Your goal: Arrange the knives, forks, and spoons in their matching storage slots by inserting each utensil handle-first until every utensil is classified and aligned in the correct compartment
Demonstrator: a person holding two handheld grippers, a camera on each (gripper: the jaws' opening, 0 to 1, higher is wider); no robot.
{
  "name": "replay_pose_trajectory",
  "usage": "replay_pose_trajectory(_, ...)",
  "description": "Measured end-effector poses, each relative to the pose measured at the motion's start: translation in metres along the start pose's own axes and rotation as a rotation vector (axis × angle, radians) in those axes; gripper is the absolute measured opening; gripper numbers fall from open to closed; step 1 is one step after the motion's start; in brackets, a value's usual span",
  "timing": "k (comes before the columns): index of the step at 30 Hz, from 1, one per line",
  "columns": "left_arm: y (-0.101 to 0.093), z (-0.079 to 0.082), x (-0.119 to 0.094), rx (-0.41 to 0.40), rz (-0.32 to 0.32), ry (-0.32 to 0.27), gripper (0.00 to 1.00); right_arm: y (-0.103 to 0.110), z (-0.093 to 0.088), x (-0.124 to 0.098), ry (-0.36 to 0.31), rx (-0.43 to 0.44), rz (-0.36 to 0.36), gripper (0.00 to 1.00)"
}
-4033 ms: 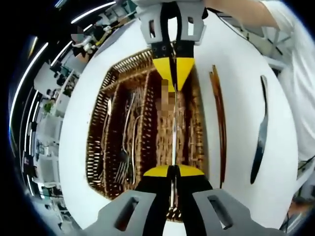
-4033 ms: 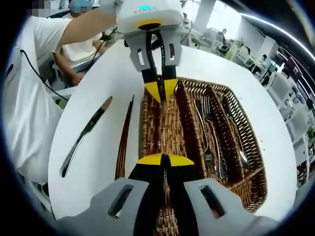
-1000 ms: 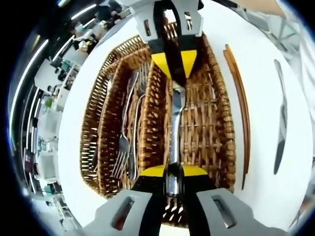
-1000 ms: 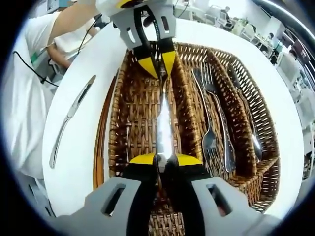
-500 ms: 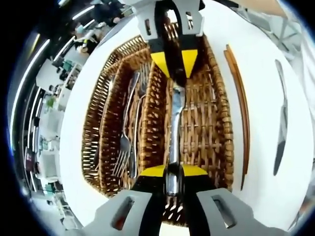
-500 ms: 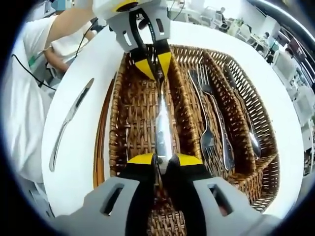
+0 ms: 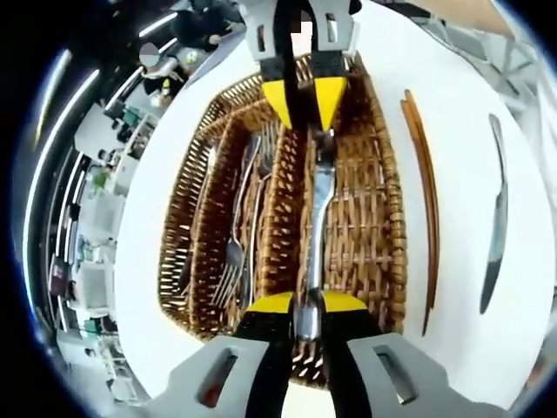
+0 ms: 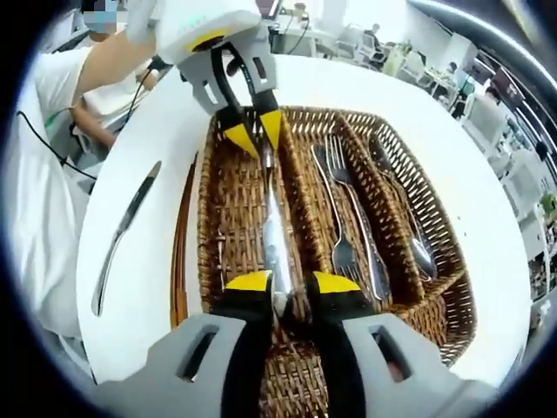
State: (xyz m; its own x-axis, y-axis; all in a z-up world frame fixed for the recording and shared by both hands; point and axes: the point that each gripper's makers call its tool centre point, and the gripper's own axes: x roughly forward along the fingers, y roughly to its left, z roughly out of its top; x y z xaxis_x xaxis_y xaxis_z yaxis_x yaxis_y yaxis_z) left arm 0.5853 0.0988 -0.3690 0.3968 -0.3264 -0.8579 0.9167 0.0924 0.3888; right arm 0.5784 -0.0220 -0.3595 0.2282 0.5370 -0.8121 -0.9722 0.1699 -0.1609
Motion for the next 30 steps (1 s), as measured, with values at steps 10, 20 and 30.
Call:
replay_pose_trajectory(10,-0.001,0.004,-0.014,-0.034,0.06,-0.045,0.08,0.003,0.007,-0.01,-0.033,0.003,-0.026,0.17)
replay_pose_trajectory(20,-0.007,0.017,-0.033,-0.111,0.132,-0.152,0.08,0.008,0.01,-0.021,-0.107,0.023,-0.065,0.18)
replay_pose_trajectory(30,-0.019,0.022,-0.04,-0.169,0.174,-0.213,0.1,0.015,0.006,-0.03,-0.177,0.061,-0.091,0.21)
